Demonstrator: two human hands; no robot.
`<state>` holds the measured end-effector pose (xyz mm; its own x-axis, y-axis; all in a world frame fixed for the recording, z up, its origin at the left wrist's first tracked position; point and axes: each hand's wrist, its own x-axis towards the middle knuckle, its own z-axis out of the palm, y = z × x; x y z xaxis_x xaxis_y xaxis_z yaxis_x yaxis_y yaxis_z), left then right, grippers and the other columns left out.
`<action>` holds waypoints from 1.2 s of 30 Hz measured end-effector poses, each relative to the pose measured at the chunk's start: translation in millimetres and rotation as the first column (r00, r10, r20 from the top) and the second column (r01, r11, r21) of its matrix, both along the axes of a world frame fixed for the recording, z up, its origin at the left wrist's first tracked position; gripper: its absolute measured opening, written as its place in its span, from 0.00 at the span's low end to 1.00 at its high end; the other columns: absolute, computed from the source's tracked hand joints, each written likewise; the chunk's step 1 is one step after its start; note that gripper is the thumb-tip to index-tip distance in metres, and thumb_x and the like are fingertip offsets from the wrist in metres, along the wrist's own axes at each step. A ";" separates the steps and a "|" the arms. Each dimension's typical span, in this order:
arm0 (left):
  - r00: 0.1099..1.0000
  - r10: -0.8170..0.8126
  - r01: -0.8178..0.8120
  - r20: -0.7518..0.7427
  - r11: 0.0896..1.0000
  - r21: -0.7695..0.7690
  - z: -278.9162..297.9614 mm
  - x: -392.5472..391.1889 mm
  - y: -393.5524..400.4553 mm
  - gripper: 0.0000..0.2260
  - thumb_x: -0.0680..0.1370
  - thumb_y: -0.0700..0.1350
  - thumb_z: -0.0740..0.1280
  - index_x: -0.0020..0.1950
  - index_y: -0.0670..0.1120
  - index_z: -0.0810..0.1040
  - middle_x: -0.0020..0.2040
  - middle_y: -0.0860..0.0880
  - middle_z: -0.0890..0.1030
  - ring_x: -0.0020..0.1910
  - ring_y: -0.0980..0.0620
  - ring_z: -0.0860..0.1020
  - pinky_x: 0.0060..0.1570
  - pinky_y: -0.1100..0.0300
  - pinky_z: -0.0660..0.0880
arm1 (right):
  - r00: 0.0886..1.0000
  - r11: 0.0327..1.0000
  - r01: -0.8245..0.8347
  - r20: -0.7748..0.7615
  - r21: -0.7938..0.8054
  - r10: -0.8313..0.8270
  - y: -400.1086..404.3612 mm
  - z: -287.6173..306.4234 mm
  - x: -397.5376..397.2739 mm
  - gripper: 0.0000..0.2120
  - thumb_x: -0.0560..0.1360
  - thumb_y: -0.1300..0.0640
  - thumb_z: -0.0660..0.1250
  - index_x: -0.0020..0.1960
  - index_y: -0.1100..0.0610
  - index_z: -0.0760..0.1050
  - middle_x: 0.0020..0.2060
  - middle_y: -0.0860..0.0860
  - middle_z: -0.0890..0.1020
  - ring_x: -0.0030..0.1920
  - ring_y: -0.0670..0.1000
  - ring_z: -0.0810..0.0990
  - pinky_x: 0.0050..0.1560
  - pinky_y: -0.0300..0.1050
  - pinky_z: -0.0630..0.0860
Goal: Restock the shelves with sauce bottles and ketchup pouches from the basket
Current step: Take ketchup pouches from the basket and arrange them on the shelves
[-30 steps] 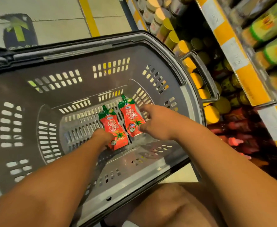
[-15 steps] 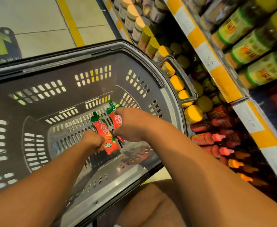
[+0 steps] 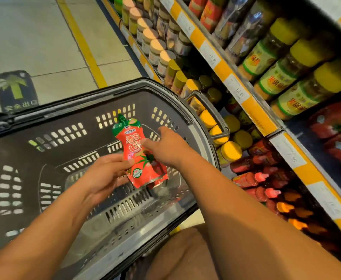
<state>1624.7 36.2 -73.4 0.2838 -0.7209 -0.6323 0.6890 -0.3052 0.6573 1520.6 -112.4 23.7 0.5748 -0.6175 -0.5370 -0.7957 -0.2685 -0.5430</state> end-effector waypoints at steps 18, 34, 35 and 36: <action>0.995 -0.036 0.000 0.096 0.936 0.352 -87.9 10.1 -24.8 0.09 0.83 0.41 0.64 0.58 0.39 0.80 0.40 0.44 0.83 0.34 0.49 0.82 0.39 0.55 0.80 | 0.988 0.974 0.152 -0.002 -0.167 -0.155 -25.2 -16.7 -17.5 0.18 0.69 0.51 0.80 0.55 0.56 0.81 0.51 0.55 0.85 0.50 0.58 0.84 0.55 0.56 0.82; 0.965 -0.150 -0.006 0.216 0.807 0.590 -197.2 -44.1 -80.3 0.19 0.66 0.50 0.72 0.51 0.40 0.81 0.38 0.43 0.82 0.32 0.46 0.78 0.38 0.54 0.79 | 0.989 0.975 0.131 -0.044 -0.178 -0.141 -42.0 -18.0 -10.5 0.23 0.68 0.48 0.81 0.58 0.55 0.81 0.52 0.54 0.85 0.50 0.56 0.84 0.54 0.53 0.81; 0.958 -0.151 -0.022 0.243 0.808 0.589 -194.9 -45.3 -85.1 0.21 0.65 0.52 0.73 0.52 0.40 0.80 0.40 0.43 0.84 0.35 0.46 0.81 0.40 0.52 0.82 | 0.990 0.976 0.127 -0.045 -0.176 -0.137 -43.5 -18.4 -10.2 0.22 0.68 0.48 0.81 0.58 0.55 0.81 0.52 0.53 0.85 0.50 0.56 0.84 0.53 0.52 0.81; 0.957 -0.135 -0.041 0.256 0.812 0.582 -194.2 -46.9 -89.4 0.21 0.66 0.52 0.74 0.52 0.40 0.80 0.43 0.42 0.85 0.39 0.44 0.83 0.44 0.49 0.84 | 0.990 0.977 0.124 -0.048 -0.173 -0.134 -44.6 -18.3 -10.3 0.21 0.69 0.48 0.81 0.57 0.55 0.81 0.51 0.53 0.85 0.49 0.56 0.84 0.53 0.52 0.81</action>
